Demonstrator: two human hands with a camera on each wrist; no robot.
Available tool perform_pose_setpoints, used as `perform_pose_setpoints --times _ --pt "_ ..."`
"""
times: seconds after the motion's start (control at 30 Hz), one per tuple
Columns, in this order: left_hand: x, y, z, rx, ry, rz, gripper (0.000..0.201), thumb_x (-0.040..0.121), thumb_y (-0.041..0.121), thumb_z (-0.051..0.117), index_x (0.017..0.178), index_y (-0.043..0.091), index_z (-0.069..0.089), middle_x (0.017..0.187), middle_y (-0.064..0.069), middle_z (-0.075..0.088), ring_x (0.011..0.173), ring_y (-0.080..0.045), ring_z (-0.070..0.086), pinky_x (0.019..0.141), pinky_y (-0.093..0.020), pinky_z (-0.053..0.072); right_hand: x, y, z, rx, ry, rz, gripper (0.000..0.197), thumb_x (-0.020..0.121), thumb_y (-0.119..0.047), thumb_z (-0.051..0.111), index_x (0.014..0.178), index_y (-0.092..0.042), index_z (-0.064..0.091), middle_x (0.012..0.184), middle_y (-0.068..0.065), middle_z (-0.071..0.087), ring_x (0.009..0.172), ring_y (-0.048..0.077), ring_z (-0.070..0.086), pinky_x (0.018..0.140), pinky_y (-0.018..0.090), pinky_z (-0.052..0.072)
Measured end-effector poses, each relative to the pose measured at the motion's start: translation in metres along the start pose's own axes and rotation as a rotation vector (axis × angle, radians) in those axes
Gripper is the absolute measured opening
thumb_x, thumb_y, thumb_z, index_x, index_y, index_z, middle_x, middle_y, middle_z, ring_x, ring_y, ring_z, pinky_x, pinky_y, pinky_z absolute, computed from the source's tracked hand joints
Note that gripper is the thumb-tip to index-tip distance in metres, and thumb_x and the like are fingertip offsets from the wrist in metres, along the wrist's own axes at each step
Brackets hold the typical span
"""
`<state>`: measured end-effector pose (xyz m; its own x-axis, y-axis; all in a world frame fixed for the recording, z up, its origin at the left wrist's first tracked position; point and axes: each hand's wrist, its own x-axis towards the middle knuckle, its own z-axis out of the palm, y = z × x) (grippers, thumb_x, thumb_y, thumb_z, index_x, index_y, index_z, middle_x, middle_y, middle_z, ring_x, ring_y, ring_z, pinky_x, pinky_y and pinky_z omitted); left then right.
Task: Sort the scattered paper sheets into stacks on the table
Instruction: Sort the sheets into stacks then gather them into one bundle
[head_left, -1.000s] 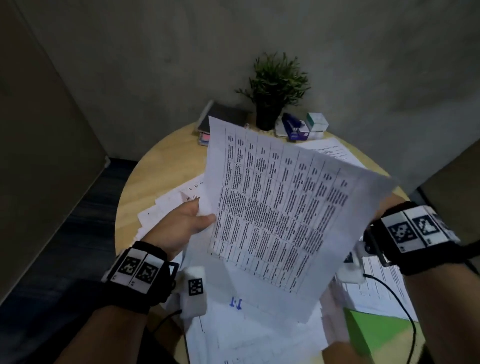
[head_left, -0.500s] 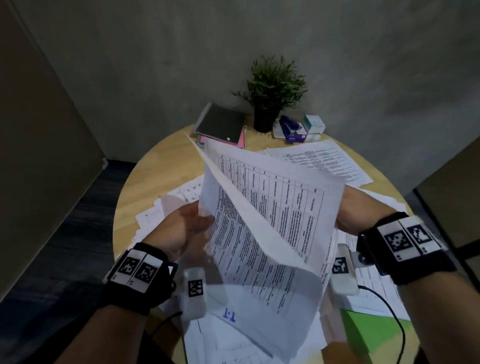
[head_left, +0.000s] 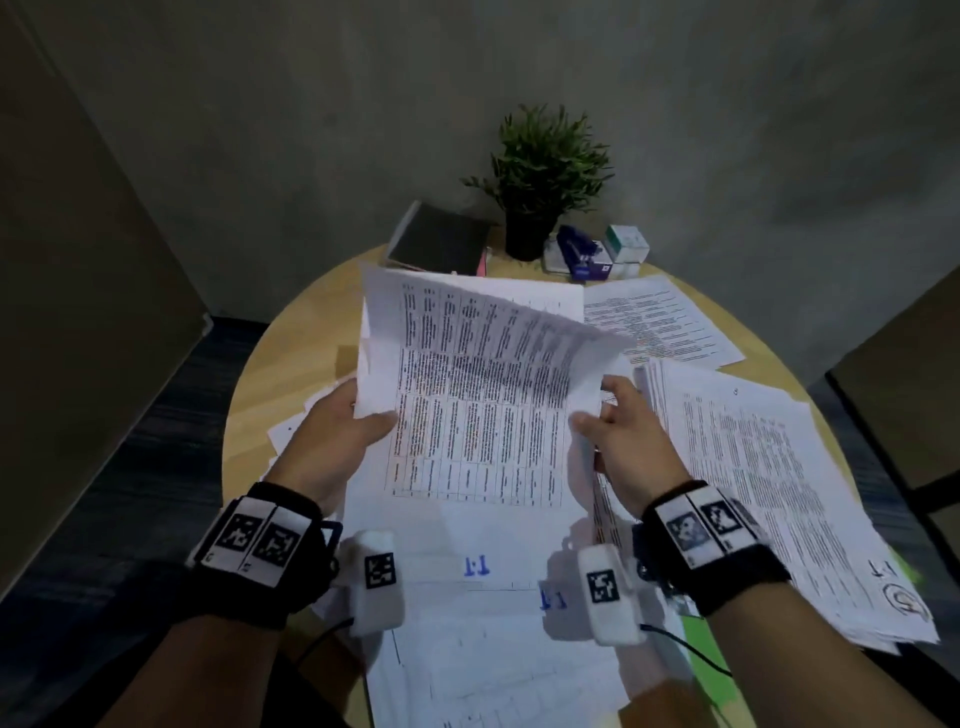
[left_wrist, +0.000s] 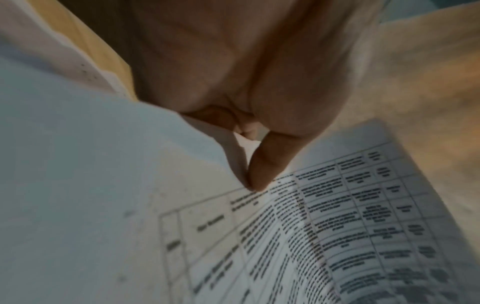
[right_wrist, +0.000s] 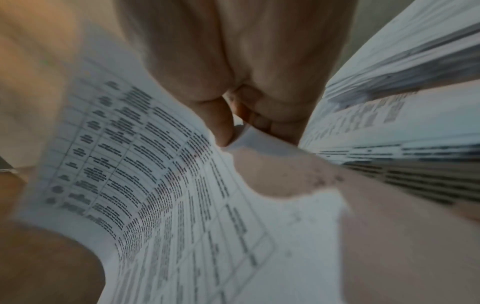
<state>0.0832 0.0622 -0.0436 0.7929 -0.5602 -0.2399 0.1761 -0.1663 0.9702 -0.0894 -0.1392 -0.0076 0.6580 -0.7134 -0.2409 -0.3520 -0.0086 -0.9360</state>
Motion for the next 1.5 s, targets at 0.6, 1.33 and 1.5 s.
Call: perform_pose_setpoints --times 0.6,1.33,1.5 --pt "-0.008 0.012 -0.027 0.083 0.314 0.149 0.047 0.093 -0.006 0.049 0.131 0.021 0.053 0.114 0.005 0.063 0.103 -0.014 0.059 0.079 -0.022 0.044 0.011 0.035 0.003 -0.794 0.088 0.303 0.073 0.071 -0.031 0.083 0.124 -0.004 0.041 0.121 0.015 0.057 0.105 0.029 0.058 0.077 0.032 0.049" --pt "-0.014 0.018 -0.017 -0.202 -0.109 0.061 0.042 0.092 -0.006 0.047 0.122 0.021 0.059 0.119 0.000 0.069 0.113 -0.019 0.064 0.102 -0.042 0.043 0.006 -0.056 -0.007 0.208 -0.333 -0.203 0.054 0.088 0.014 0.051 0.134 -0.013 0.049 0.120 0.016 0.065 0.104 0.029 0.066 0.075 0.040 0.058" --pt "-0.008 0.012 -0.022 -0.136 -0.026 0.065 0.041 0.091 -0.007 0.051 0.118 0.022 0.062 0.118 -0.003 0.069 0.111 -0.025 0.064 0.103 -0.051 0.042 0.020 -0.055 -0.004 0.144 -0.399 -0.145 0.043 0.089 0.016 0.047 0.125 -0.006 0.055 0.096 0.006 0.073 0.079 0.020 0.070 0.059 0.028 0.055"
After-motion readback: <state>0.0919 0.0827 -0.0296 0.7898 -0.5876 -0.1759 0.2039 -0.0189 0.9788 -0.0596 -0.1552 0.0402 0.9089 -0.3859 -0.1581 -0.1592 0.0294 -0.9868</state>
